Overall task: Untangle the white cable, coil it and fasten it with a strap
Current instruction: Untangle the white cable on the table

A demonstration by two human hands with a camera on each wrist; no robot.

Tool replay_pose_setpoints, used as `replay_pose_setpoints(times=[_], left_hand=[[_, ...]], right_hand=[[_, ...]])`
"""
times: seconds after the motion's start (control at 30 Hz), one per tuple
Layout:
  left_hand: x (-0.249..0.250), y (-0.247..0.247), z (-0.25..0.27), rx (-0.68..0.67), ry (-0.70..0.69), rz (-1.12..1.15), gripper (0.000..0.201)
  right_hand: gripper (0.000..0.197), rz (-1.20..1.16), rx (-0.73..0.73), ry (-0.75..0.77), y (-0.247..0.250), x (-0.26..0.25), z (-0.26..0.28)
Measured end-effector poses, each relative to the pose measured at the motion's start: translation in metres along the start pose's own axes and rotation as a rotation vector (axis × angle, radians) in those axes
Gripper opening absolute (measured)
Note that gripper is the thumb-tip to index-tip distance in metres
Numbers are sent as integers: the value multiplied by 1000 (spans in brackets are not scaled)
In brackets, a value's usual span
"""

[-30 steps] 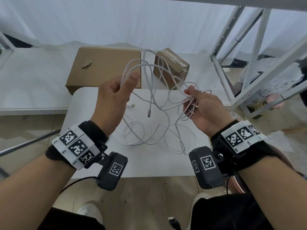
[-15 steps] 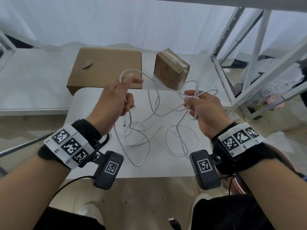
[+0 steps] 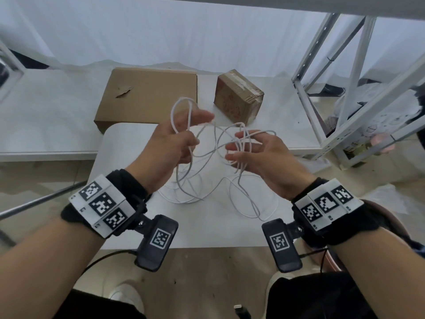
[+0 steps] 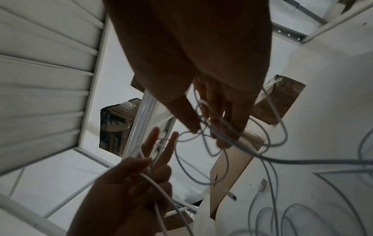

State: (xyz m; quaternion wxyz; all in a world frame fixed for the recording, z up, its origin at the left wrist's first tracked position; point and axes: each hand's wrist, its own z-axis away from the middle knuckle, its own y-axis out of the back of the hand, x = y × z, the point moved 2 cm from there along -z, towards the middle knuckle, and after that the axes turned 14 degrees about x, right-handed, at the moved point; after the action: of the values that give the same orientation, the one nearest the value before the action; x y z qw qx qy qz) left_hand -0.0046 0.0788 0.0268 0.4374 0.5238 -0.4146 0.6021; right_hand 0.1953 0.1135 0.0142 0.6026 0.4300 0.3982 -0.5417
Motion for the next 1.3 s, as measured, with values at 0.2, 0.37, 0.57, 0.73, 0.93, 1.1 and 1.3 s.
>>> replay_pose_setpoints(times=[0.2, 0.37, 0.57, 0.73, 0.93, 1.1, 1.3], left_hand=[[-5, 8, -6, 148, -162, -354, 34], [-10, 11, -10, 172, -216, -600, 35], [-10, 12, -9, 242, -299, -744, 26], [-11, 12, -6, 169, -334, -810, 31], [-14, 12, -10, 183, -410, -886, 16], [-14, 15, -13, 259, -388, -873, 24], [-7, 13, -12, 288, -314, -607, 31]], right_hand=[[20, 48, -45, 31, -5, -3, 4], [18, -34, 125, 32, 2, -8, -1], [15, -121, 205, 32, 8, -11, -2], [25, -199, 226, 62, 11, -13, -4], [24, -164, 373, 71, 16, -9, -7], [9, -3, 311, 69, 14, -4, -9], [9, 13, 268, 16, 12, -4, -10]])
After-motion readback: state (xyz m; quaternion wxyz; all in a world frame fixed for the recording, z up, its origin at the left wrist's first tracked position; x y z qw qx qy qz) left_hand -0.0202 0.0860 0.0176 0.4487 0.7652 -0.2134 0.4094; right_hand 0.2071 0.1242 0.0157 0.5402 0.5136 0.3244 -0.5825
